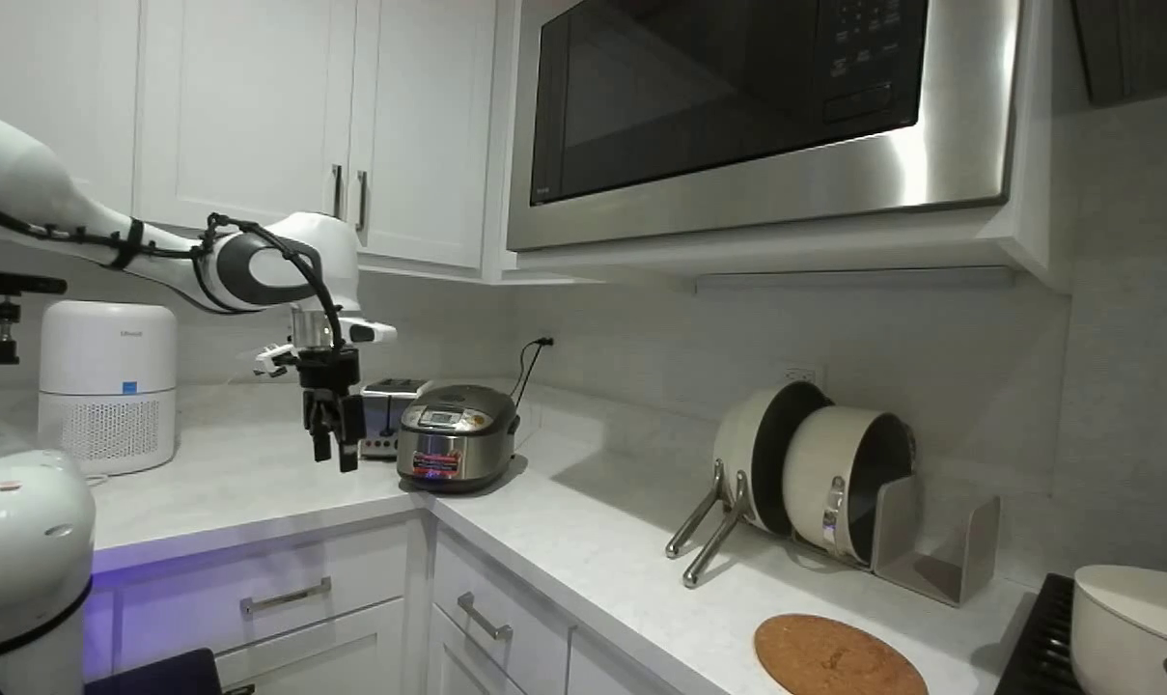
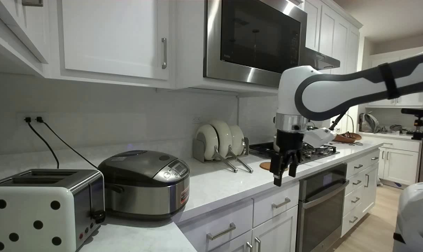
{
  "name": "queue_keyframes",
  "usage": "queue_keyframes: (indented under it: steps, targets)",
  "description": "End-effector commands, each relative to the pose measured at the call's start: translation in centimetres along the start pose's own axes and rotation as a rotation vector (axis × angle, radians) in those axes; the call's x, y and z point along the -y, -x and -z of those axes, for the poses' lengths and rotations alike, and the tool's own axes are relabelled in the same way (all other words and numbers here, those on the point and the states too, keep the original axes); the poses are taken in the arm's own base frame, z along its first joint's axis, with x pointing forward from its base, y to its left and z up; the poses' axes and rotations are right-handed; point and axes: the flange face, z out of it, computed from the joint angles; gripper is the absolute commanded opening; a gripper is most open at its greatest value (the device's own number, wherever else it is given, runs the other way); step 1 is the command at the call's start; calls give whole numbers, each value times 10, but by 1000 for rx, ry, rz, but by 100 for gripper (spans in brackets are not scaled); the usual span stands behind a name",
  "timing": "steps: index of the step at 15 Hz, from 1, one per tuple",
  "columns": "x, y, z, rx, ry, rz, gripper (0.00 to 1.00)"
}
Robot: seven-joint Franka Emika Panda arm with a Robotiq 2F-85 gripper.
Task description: Press the top of the appliance on the counter to open
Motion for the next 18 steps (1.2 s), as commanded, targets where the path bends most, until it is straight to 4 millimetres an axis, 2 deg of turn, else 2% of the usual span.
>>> queue_keyframes:
  steps: [1, 5, 8, 13, 18]
  targets:
    - [23, 2, 34, -105, -64, 42, 100]
    - [41, -2, 64, -273, -112, 82, 100]
    - [60, -12, 79, -355, -121, 120, 100]
    - [95, -32, 84, -417, -113, 179, 100]
    - [128, -68, 83, -432, -103, 208, 100]
